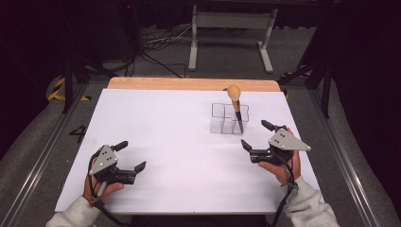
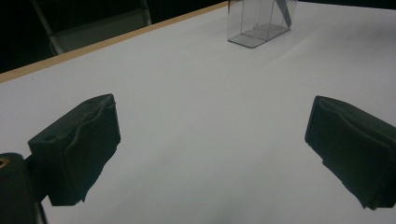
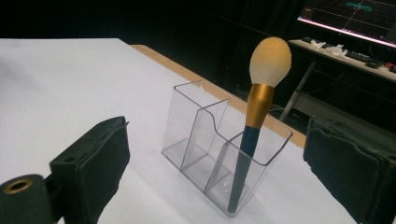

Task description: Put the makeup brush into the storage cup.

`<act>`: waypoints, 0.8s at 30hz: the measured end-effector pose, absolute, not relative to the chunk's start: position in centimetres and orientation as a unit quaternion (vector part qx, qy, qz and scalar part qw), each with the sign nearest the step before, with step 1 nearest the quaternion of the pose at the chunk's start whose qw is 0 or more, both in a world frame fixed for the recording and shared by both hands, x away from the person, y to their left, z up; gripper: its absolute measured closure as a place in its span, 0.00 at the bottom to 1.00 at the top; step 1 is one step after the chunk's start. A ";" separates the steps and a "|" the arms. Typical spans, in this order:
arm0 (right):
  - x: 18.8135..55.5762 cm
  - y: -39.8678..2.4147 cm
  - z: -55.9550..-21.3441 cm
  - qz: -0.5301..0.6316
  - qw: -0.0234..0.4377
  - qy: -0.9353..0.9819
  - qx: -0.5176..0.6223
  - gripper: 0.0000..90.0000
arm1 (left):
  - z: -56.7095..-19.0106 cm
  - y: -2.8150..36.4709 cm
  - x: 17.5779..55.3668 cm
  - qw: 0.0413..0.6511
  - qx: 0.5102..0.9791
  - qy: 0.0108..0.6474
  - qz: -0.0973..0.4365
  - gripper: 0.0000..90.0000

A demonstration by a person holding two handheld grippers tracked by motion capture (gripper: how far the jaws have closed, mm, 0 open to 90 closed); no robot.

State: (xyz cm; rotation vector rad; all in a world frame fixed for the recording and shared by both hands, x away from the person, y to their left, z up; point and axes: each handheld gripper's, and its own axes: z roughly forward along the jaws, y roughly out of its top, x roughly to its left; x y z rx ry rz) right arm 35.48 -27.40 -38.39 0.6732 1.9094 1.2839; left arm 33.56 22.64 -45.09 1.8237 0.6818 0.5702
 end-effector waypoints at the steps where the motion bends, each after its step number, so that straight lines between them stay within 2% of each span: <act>1: 35.4 -27.5 -38.5 0.497 0.363 0.743 0.262 0.09 | -45.1 22.7 33.6 0.527 0.764 0.285 0.240 0.04; 24: 33.6 -29.3 -40.9 0.481 0.360 0.755 0.263 0.05 | -45.0 22.5 33.8 0.529 0.767 0.278 0.235 0.04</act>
